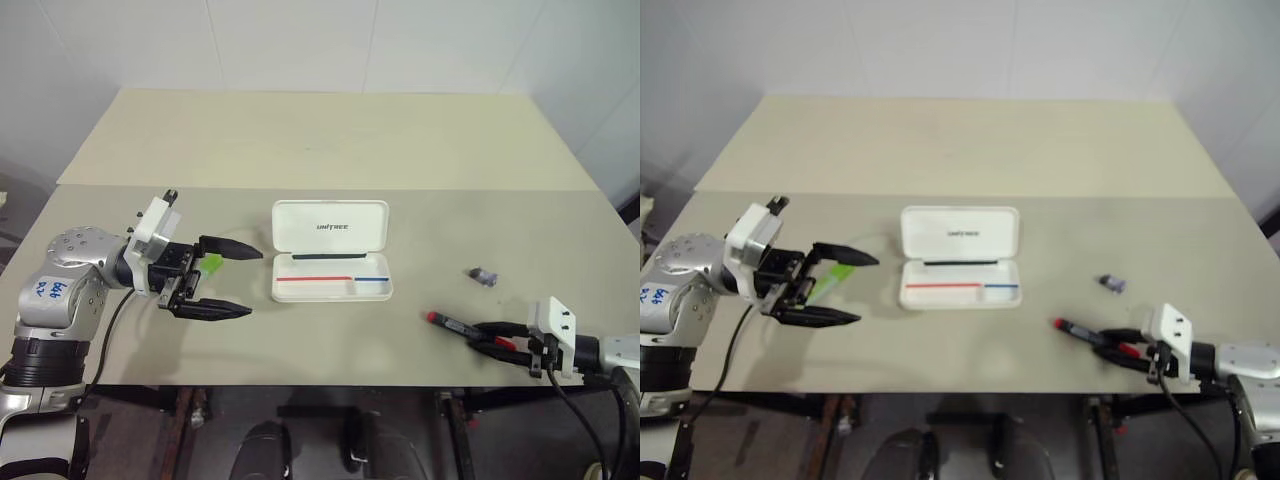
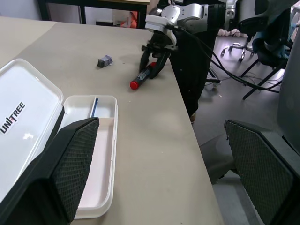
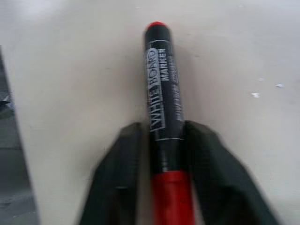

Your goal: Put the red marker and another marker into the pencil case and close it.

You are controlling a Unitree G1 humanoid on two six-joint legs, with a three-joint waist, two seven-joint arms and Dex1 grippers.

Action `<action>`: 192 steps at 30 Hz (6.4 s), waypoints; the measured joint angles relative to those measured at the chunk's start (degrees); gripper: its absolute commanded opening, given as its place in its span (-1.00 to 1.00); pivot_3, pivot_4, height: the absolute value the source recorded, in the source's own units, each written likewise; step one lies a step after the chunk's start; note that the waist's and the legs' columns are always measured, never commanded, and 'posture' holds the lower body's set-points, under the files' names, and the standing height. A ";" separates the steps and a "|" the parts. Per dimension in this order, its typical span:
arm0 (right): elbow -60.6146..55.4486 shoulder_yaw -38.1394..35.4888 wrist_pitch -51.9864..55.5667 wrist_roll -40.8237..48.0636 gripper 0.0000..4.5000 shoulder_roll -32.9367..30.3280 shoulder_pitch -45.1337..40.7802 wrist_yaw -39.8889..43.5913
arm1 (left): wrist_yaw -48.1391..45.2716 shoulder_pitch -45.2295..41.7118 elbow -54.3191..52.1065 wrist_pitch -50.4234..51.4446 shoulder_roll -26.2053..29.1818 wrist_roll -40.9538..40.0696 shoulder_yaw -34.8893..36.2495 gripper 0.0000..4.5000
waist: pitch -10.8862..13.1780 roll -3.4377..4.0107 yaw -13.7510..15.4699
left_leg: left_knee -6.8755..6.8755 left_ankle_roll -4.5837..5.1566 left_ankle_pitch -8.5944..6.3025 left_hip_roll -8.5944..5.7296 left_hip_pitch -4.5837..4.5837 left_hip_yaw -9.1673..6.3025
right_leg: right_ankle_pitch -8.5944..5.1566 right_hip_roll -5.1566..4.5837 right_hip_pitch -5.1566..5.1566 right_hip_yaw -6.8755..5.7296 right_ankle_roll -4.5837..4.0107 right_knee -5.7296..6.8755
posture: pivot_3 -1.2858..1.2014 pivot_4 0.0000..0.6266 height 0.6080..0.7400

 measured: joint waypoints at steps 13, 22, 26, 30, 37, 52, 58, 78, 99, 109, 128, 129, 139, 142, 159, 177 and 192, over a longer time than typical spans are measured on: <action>-7.96 2.71 2.97 0.52 -0.73 1.82 -7.46 -2.60 | 0.98 0.96 6.96 -7.57 -0.54 3.13 1.05 1.00 | 0.06 0.10 -1.25 | -0.03 -0.34 0.07 0.48 0.03 0.15 | 0.03 0.11 -0.14 0.08 -0.38 0.05 | 0.03 -0.52 1.00; -9.34 13.44 6.21 -0.20 -0.73 8.90 -29.65 -0.22 | 2.55 4.82 8.28 -9.88 -0.02 4.55 2.90 1.00 | 0.08 0.14 -1.14 | -0.04 -0.58 -0.04 0.68 0.01 0.07 | -0.11 0.21 -0.25 -0.15 -0.68 0.27 | 0.03 -0.52 1.00; -3.19 20.16 4.61 -4.00 -0.73 15.82 -37.29 1.14 | 5.14 5.46 7.58 -10.04 -0.55 4.62 3.44 1.00 | 0.09 0.16 -1.24 | -0.04 -0.62 -0.11 0.68 -0.07 0.04 | -0.12 0.22 -0.31 -0.23 -0.69 0.33 | 0.03 -0.52 1.00; 4.25 23.58 2.03 -6.98 -0.73 21.74 -43.22 1.84 | 7.59 6.77 5.39 -10.27 -1.42 4.62 3.65 1.00 | 0.10 0.18 -1.36 | -0.04 -0.66 -0.10 0.68 -0.12 0.06 | -0.14 0.31 -0.36 -0.25 -0.68 0.35 | 0.03 -0.52 1.00; 20.22 26.31 -5.16 -12.16 -0.73 29.25 -51.19 1.93 | 11.31 10.18 0.82 -10.30 -3.01 4.51 4.00 1.00 | 0.11 0.19 -1.81 | -0.02 -0.68 -0.09 0.69 -0.10 0.07 | -0.16 0.33 -0.35 -0.24 -0.71 0.52 | 0.03 -0.52 1.00; 39.72 27.29 -20.13 -20.73 -0.73 30.71 -57.71 0.16 | 18.11 13.97 -5.82 -9.16 -5.40 3.84 5.11 1.00 | 0.12 0.20 -2.97 | -0.04 -0.88 0.00 0.71 0.05 0.00 | -0.27 0.15 -0.37 -0.23 -0.89 0.80 | 0.03 -0.52 1.00; 41.24 27.08 -21.30 -21.23 -0.24 31.63 -58.76 -2.00 | 18.78 13.88 -5.87 -9.19 -5.88 3.83 5.10 1.00 | 0.12 0.20 -2.97 | -0.06 -0.98 0.06 0.72 0.08 -0.09 | -0.31 0.14 -0.37 -0.24 -0.97 0.89 | 0.03 -0.52 1.00; 2.84 21.66 2.04 -4.89 0.99 26.53 -43.83 2.50 | 22.35 17.64 -5.67 -11.90 -7.47 4.87 6.47 1.00 | 0.12 0.21 -2.63 | -0.33 -0.97 0.04 0.73 0.03 -0.31 | -0.34 0.04 -0.35 -0.14 -1.02 0.75 | 0.03 -0.52 1.00; -19.91 11.34 20.29 3.95 0.99 15.13 -30.45 -8.95 | 32.17 33.34 2.40 -17.51 -9.33 5.29 25.61 1.00 | 0.12 0.20 -2.44 | -0.92 -1.08 0.10 0.71 0.05 -0.30 | -0.44 0.11 -0.43 -0.55 -1.11 0.29 | 0.03 -0.52 1.00; -22.53 11.26 21.40 4.06 0.99 14.50 -30.10 -11.10 | 31.39 25.02 14.56 -19.66 -8.97 9.74 19.88 1.00 | 0.12 0.19 -2.44 | -0.94 -1.07 0.09 0.72 0.03 -0.29 | -0.43 0.12 -0.44 -0.57 -1.09 0.28 | 0.03 -0.52 1.00; -26.79 9.45 23.08 5.29 1.00 13.20 -27.85 -14.01 | 37.48 22.44 19.69 -25.40 -9.58 15.69 15.46 -0.35 | 0.09 0.21 -2.47 | -0.95 -1.12 0.14 0.73 0.18 -0.29 | -0.43 0.07 -0.39 -0.52 -1.10 0.43 | 0.03 -0.52 1.00; -26.79 9.45 23.08 5.29 1.00 13.20 -27.85 -14.01 | 37.80 22.45 19.65 -25.38 -9.67 15.69 15.44 -0.51 | 0.09 0.22 -2.47 | -0.95 -1.13 0.15 0.73 0.18 -0.29 | -0.43 0.07 -0.39 -0.52 -1.10 0.43 | 0.03 -0.52 1.00; -26.07 9.46 21.97 5.13 1.00 13.14 -27.85 -13.84 | 37.05 22.42 16.69 -25.16 -13.23 12.56 14.96 -0.53 | 0.07 0.25 -1.96 | -0.94 -1.05 0.15 0.69 0.06 -0.30 | -0.40 0.04 -0.39 -0.55 -1.06 0.30 | 0.03 -0.52 1.00; -25.20 9.46 21.19 5.10 1.00 13.14 -27.85 -13.76 | 36.34 21.38 13.71 -23.54 -14.24 11.26 13.87 -0.53 | 0.07 0.22 -1.53 | -0.94 -1.05 0.13 0.70 0.04 -0.29 | -0.40 0.09 -0.40 -0.57 -1.05 0.26 | 0.03 -0.52 1.00; -28.80 8.71 23.10 6.92 1.00 11.50 -23.45 -14.55 | 23.79 5.06 2.27 -12.89 -9.13 10.09 0.74 -0.53 | 0.08 0.22 -1.02 | -0.94 -1.05 0.13 0.69 0.02 -0.23 | -0.41 0.48 -0.39 -0.55 -1.01 0.22 | 0.03 -0.52 1.00; -38.71 2.18 26.52 11.43 1.00 6.21 -13.12 -16.39 | 16.61 -4.55 11.43 -16.16 -14.46 20.57 -15.35 -0.53 | 0.08 0.20 -1.01 | -0.84 -1.12 0.11 0.66 0.08 -0.25 | -0.45 0.99 -0.34 -0.40 -1.05 0.22 | 0.03 -0.52 1.00; -39.41 2.14 26.45 11.58 1.00 6.19 -12.67 -18.23 | 16.51 -5.46 17.48 -19.81 -15.28 23.66 -15.35 -0.53 | 0.08 0.20 -0.88 | -0.79 -1.11 0.11 0.65 0.06 -0.25 | -0.44 0.96 -0.33 -0.40 -1.03 0.24 | 0.03 -0.52 1.00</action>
